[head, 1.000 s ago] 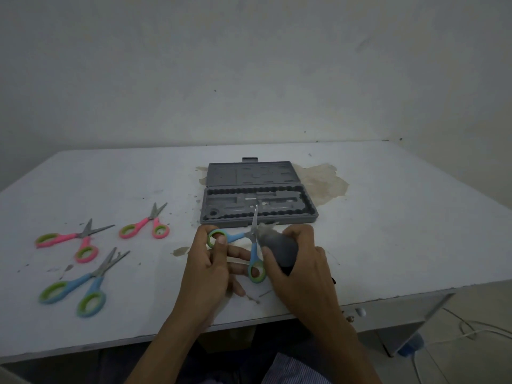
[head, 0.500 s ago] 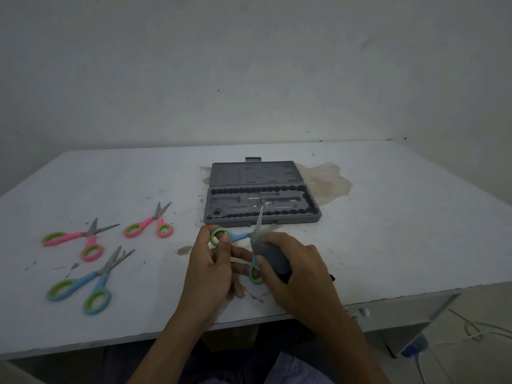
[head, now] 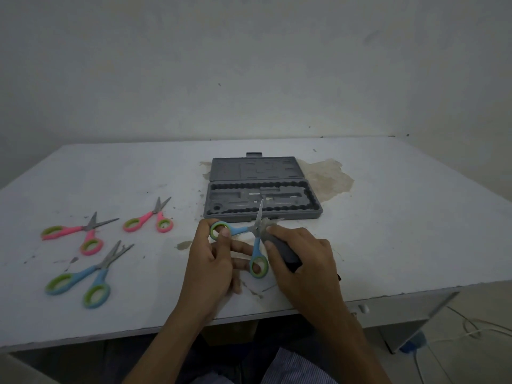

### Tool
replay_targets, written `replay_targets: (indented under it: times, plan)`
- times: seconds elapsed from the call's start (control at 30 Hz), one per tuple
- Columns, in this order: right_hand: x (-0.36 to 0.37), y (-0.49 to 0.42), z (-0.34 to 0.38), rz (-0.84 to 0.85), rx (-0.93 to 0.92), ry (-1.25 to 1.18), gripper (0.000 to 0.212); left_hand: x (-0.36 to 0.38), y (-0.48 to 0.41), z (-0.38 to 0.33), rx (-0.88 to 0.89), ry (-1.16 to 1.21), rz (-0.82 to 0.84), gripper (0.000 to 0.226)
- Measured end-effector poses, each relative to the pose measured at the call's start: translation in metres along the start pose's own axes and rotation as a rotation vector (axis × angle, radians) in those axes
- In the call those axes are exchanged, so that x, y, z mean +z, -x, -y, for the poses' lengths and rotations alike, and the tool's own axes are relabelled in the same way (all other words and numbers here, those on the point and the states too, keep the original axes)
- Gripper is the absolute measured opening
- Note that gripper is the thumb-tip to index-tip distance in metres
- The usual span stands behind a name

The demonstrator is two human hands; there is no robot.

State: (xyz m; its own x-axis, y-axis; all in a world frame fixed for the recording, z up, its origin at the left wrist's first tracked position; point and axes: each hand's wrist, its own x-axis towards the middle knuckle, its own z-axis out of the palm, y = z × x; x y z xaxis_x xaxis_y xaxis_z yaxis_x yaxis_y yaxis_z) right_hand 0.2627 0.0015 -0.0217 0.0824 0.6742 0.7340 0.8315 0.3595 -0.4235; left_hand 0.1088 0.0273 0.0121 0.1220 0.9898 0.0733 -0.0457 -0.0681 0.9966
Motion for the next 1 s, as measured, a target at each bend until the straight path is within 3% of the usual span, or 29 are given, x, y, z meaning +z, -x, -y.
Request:
replay_targets:
  times: [0.17,0.57,0.73,0.9,1.0]
  plan:
    - [0.000,-0.002,0.003,0.044,-0.127,0.043,0.030,-0.002,0.003,-0.004,0.039,-0.029,-0.017,0.011]
    - [-0.014,-0.009,0.013,0.095,-0.040,0.085,0.031,-0.001,0.005,-0.001,0.107,-0.038,-0.032,0.014]
    - [-0.005,-0.004,0.016,0.193,-0.023,0.052,0.029,-0.006,0.000,0.008,0.162,-0.108,-0.068,0.010]
    - [-0.006,-0.010,0.014,0.103,0.015,0.038,0.032,-0.004,0.001,0.007,0.197,-0.139,-0.053,0.010]
    - [-0.002,-0.005,0.017,0.183,-0.014,0.052,0.032,-0.006,-0.001,0.010,0.190,-0.149,-0.075,0.009]
